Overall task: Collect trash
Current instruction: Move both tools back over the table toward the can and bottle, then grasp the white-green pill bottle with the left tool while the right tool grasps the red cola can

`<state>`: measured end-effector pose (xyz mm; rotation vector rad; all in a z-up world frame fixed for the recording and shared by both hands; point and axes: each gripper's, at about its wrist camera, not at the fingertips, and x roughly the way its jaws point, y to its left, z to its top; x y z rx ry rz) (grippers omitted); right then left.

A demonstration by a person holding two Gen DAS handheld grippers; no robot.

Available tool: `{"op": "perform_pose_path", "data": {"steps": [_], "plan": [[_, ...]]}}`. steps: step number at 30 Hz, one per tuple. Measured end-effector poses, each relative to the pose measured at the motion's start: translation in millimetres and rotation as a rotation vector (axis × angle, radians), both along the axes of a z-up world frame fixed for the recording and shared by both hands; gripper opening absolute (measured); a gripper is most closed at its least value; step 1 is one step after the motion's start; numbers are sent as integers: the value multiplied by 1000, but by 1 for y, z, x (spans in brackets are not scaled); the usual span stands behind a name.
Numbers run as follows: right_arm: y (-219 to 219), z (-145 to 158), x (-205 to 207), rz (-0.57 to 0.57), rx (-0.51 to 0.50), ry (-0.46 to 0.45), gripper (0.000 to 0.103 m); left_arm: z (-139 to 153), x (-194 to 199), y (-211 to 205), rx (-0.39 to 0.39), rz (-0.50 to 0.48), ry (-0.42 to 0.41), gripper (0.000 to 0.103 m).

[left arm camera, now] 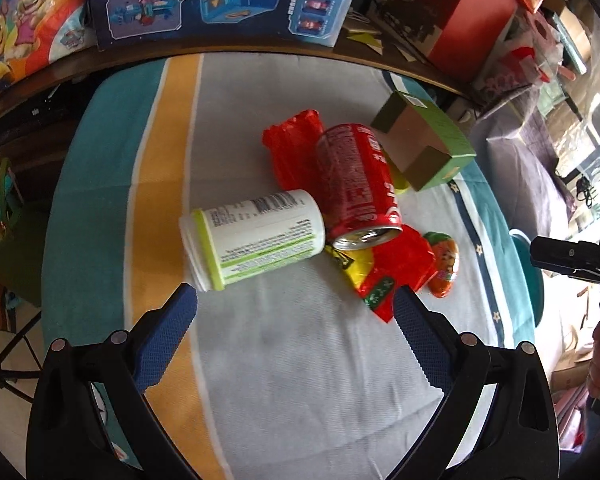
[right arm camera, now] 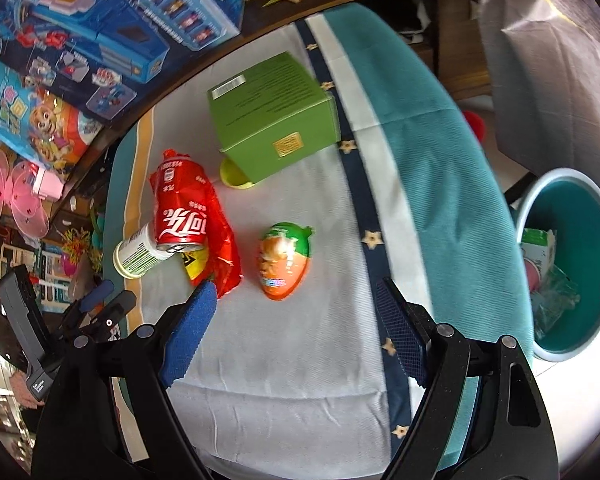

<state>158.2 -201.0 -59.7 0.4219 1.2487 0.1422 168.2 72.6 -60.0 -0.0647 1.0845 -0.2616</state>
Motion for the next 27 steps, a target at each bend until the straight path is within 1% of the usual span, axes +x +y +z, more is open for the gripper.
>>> {"op": "perform_pose_path", "data": {"steps": [3,8,10,15,17,18,20,21,23,27], "plan": [[21,-2,14,41,6,9,78,4,11,10,39,-33,-20,98],[48,0,35,73,23,2,78,7,32,11,64,-102,-44,98],[56,1,44,76,32,1,78,2,40,7,75,-138,-39,98],[77,4,64,106,54,1,78,-15,53,-2,71,-243,-16,98],[84,3,72,115,52,-3,74,-25,56,-4,82,-270,1,98],[88,2,76,124,52,-3,65,-28,57,-3,78,-274,6,98],[96,-3,83,142,62,12,56,-31,54,3,43,-269,8,97],[100,-5,87,150,64,17,55,-31,52,5,21,-266,8,97],[107,-10,92,163,56,24,54,-32,46,10,-9,-261,8,91],[120,-22,104,184,44,41,54,-36,34,17,-46,-248,36,91]]}}
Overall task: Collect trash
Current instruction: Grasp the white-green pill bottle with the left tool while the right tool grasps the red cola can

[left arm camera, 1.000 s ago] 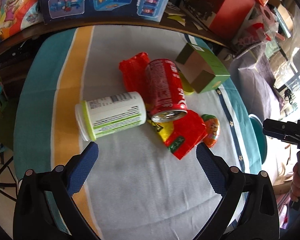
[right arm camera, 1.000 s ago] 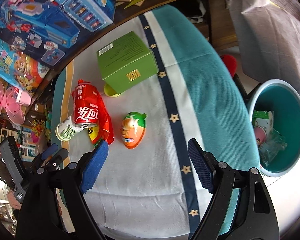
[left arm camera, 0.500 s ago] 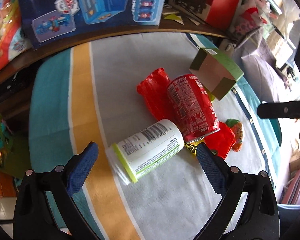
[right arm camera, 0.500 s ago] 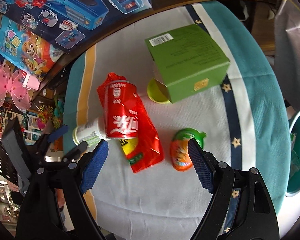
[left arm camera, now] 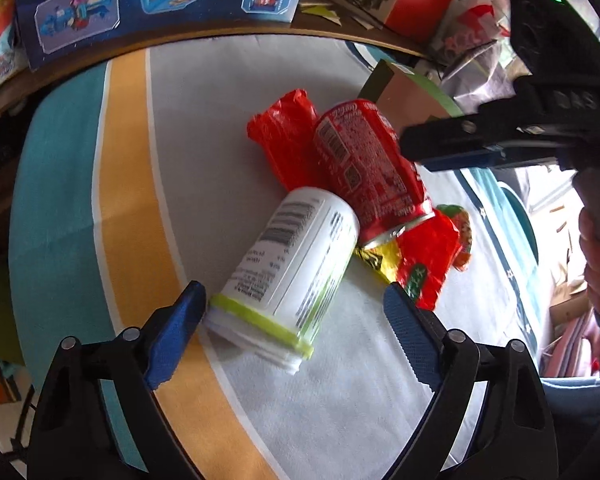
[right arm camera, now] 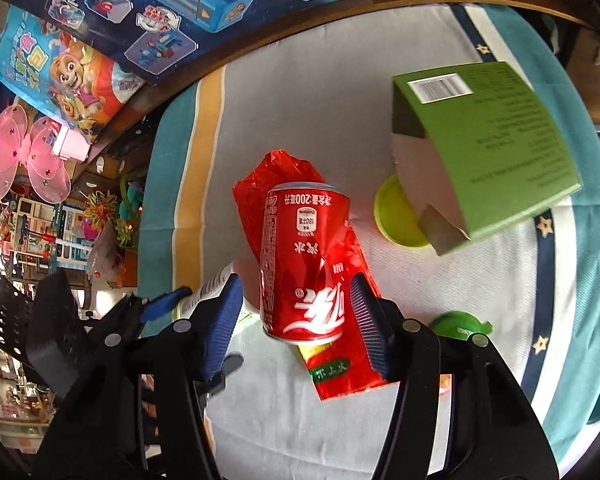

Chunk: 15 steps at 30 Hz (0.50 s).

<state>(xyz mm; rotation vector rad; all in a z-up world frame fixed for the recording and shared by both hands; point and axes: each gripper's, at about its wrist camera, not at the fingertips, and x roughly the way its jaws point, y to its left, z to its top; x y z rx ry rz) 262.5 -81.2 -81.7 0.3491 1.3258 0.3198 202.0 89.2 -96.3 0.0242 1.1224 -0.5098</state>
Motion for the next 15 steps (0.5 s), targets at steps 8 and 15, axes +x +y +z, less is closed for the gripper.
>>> {"op": "perform_pose_path", "data": {"steps": [8,15], "plan": [[15,-26,17,32,-49,16,55,-11,9,10,20,68,33,91],[11,-16,9,61,-47,-37,48,-15,16,-7,56,38,32,91]]}}
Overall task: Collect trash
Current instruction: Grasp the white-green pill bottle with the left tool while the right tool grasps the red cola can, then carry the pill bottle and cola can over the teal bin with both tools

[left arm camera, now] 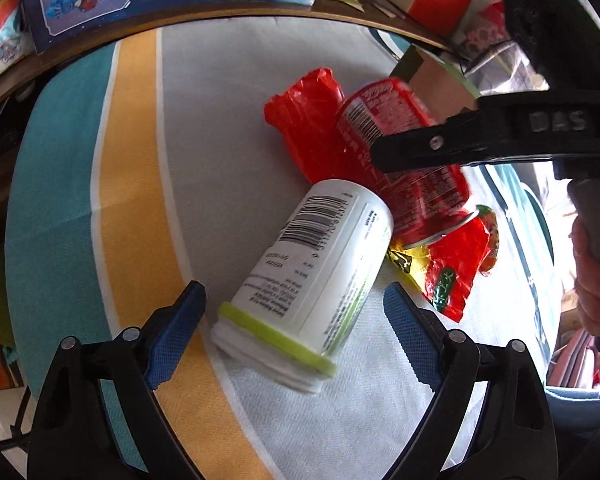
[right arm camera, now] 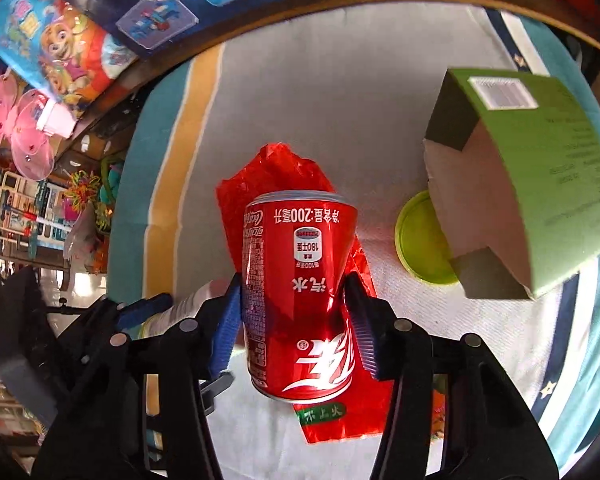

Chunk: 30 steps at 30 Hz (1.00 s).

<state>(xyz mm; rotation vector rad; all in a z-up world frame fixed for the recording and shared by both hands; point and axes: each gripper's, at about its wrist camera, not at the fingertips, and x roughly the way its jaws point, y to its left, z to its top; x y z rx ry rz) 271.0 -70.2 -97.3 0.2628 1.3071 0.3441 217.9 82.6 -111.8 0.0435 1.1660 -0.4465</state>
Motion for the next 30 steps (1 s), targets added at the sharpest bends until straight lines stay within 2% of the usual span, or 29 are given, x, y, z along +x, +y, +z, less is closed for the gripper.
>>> {"op": "perform_pose_path", "data": {"steps": [4,7,8,17,24,30], "plan": [[-14,16,-12,-11,20,-25,48,-2,0,-9,5,-9,-4,89],[-26,22,-22,-25,24,-29,48,0,-6,-14,41,5,-26,64],[-31,23,-27,-34,27,-28,48,0,-7,-14,33,11,-20,59],[-74,27,-61,-105,77,-21,48,10,-32,-14,17,124,-17,59],[-107,39,-86,-149,122,-48,48,31,-55,-30,11,128,-34,59],[-147,49,-109,-205,166,-75,48,53,-71,-62,7,83,-64,59]]}}
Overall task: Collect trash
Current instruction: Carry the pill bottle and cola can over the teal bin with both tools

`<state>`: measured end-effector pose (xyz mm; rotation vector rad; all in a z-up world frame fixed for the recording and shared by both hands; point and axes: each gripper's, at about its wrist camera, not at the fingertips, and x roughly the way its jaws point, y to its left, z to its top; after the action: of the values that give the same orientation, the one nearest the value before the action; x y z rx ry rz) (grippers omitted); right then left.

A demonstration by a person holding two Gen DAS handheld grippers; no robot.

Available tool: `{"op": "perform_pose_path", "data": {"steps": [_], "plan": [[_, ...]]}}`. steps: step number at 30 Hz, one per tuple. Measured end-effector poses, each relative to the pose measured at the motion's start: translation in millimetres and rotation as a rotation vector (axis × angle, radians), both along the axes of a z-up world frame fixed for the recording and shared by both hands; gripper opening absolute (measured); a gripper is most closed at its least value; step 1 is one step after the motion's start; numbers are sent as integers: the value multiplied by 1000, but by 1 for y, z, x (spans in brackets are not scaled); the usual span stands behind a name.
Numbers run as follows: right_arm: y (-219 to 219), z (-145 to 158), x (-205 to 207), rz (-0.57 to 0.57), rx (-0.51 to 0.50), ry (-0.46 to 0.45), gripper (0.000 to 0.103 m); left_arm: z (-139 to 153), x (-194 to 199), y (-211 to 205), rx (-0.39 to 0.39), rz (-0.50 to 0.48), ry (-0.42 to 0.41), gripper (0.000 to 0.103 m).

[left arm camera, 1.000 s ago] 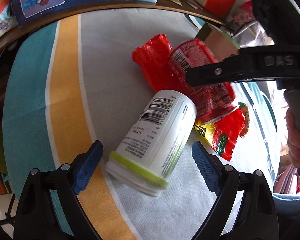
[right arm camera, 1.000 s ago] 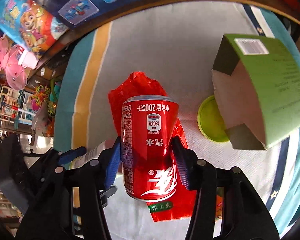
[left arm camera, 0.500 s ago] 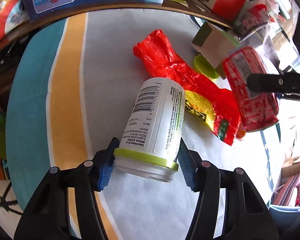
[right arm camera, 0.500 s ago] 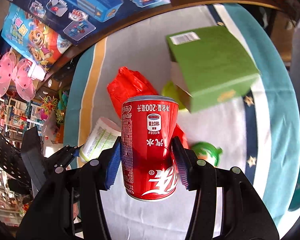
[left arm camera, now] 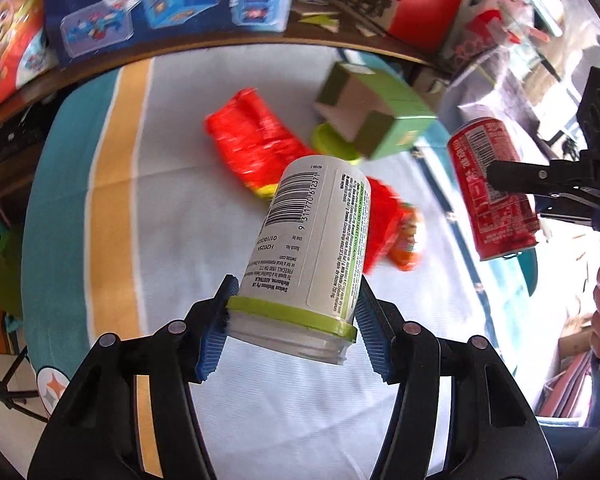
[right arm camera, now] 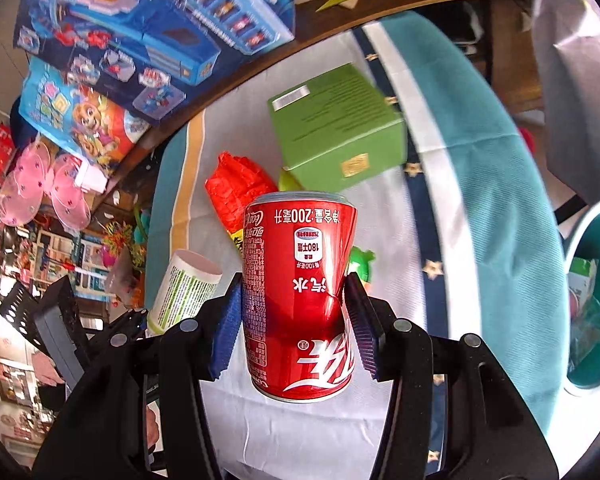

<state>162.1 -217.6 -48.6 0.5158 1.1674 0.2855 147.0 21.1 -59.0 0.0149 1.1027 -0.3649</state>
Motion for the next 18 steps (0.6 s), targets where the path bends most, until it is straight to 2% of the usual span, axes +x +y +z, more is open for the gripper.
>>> {"op": "perform_pose_path", "data": {"steps": [9,18], "plan": [[-83,7,-41,-150,50,-37,48,22,-9,-76,-16,-132,-27,59],[-179,-4,-83,-326,92,-53,48,25,-13,-174,-2,-288,-27,59]]}}
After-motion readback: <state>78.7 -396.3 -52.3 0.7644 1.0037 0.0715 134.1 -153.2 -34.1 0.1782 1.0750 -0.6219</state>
